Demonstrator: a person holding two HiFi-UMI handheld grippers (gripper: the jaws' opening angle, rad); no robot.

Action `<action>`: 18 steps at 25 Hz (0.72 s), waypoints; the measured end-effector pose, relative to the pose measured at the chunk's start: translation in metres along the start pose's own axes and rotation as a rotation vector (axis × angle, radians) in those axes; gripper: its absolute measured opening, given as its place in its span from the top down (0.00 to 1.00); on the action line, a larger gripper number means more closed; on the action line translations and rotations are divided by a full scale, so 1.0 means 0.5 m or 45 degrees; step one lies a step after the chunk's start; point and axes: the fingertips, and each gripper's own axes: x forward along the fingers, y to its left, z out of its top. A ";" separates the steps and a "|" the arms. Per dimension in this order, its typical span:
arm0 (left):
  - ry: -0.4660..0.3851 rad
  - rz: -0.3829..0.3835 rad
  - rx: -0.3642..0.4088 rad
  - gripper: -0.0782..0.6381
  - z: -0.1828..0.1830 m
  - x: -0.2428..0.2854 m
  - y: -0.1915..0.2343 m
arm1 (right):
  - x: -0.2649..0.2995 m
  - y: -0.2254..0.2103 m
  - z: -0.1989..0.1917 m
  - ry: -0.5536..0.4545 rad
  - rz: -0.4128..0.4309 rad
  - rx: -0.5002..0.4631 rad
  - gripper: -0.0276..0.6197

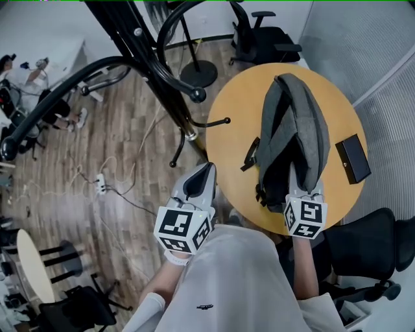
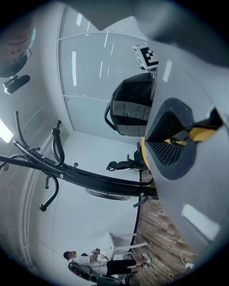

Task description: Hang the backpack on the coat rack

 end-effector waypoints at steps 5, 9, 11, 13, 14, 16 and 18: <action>0.016 0.008 -0.009 0.87 -0.004 0.017 -0.001 | 0.021 -0.004 -0.035 0.026 0.001 -0.005 0.82; 0.016 0.023 -0.015 0.87 -0.002 0.023 0.002 | 0.030 -0.002 -0.022 0.022 0.029 -0.003 0.82; 0.014 0.024 -0.017 0.87 -0.001 0.024 0.001 | 0.032 0.000 -0.008 0.010 0.042 -0.005 0.82; 0.008 0.023 -0.017 0.87 0.001 0.022 -0.001 | 0.034 0.003 0.006 -0.003 0.053 -0.011 0.82; 0.002 0.024 -0.016 0.87 0.003 0.021 -0.002 | 0.035 0.006 0.012 -0.010 0.058 -0.016 0.82; -0.009 0.028 -0.014 0.87 0.009 0.016 -0.003 | 0.040 0.013 0.021 -0.021 0.068 -0.029 0.82; -0.017 0.031 -0.011 0.87 0.012 0.012 -0.002 | 0.046 0.021 0.027 -0.026 0.076 -0.043 0.82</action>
